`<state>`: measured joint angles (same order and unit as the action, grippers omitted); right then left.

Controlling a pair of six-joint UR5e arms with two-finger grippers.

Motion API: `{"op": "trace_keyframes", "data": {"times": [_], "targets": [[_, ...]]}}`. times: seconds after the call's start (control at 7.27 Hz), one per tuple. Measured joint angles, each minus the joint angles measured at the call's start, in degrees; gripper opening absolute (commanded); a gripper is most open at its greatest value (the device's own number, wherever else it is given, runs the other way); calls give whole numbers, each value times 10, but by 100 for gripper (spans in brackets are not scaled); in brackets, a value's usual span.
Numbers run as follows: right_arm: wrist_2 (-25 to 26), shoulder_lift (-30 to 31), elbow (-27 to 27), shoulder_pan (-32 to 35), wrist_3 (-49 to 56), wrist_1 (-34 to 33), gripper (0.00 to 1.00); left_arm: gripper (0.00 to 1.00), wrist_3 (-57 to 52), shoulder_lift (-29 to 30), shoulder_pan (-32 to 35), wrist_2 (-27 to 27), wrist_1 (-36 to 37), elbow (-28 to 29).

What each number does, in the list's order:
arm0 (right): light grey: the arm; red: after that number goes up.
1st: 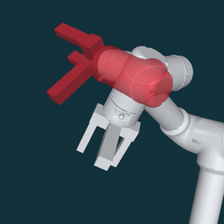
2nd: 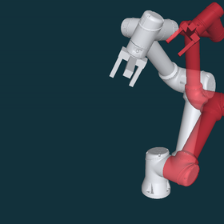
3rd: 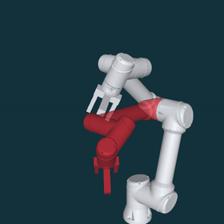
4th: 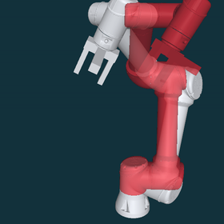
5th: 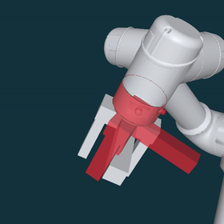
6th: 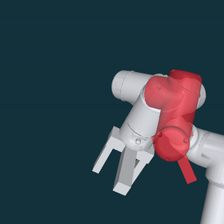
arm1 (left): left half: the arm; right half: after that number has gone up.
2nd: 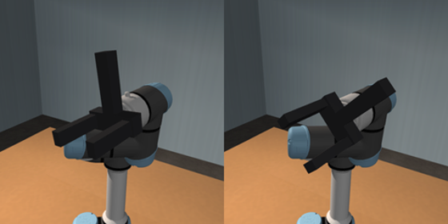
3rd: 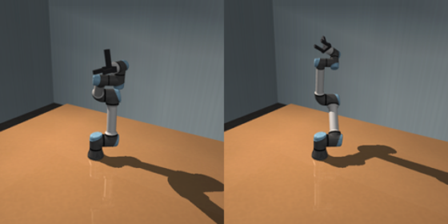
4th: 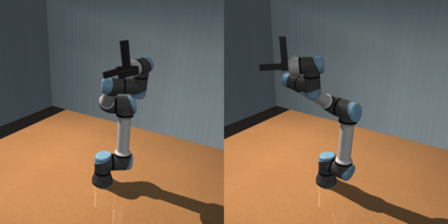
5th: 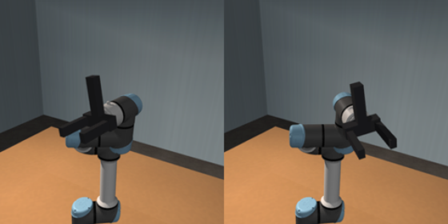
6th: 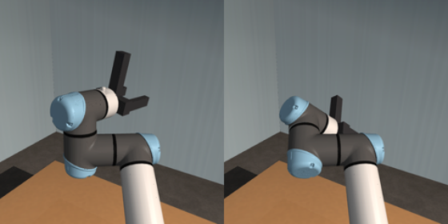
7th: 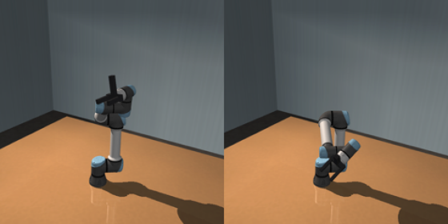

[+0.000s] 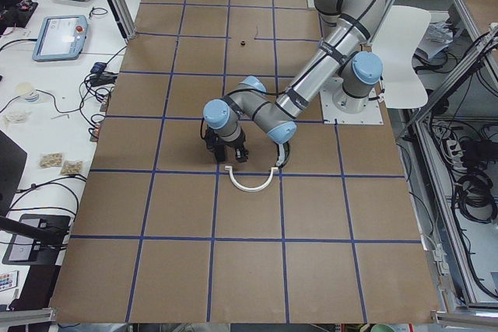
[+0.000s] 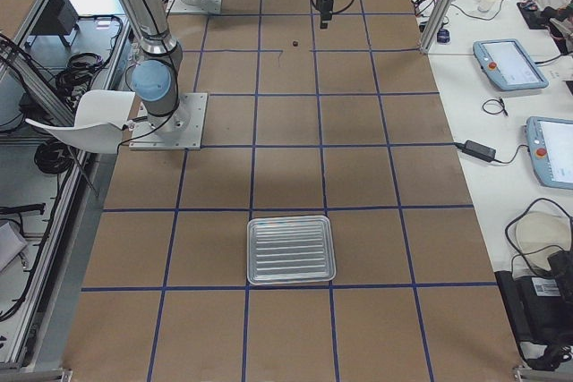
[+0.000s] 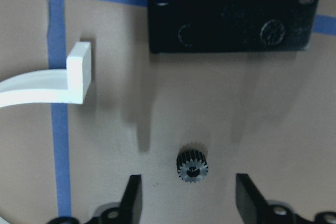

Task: Place bearing gear from tray to pile

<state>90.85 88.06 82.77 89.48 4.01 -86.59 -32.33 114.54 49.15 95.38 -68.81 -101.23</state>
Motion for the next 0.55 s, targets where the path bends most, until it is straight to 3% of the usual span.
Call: {"op": "trace_keyframes", "data": {"times": [0.14,0.55], "targets": [[-1,21,8,1,-8,-2,100,100,17,-9,34,-11,-1,17],[-5,49,69,2,-12,-14,100,100,94,-37,219,-50,-2,59]]}}
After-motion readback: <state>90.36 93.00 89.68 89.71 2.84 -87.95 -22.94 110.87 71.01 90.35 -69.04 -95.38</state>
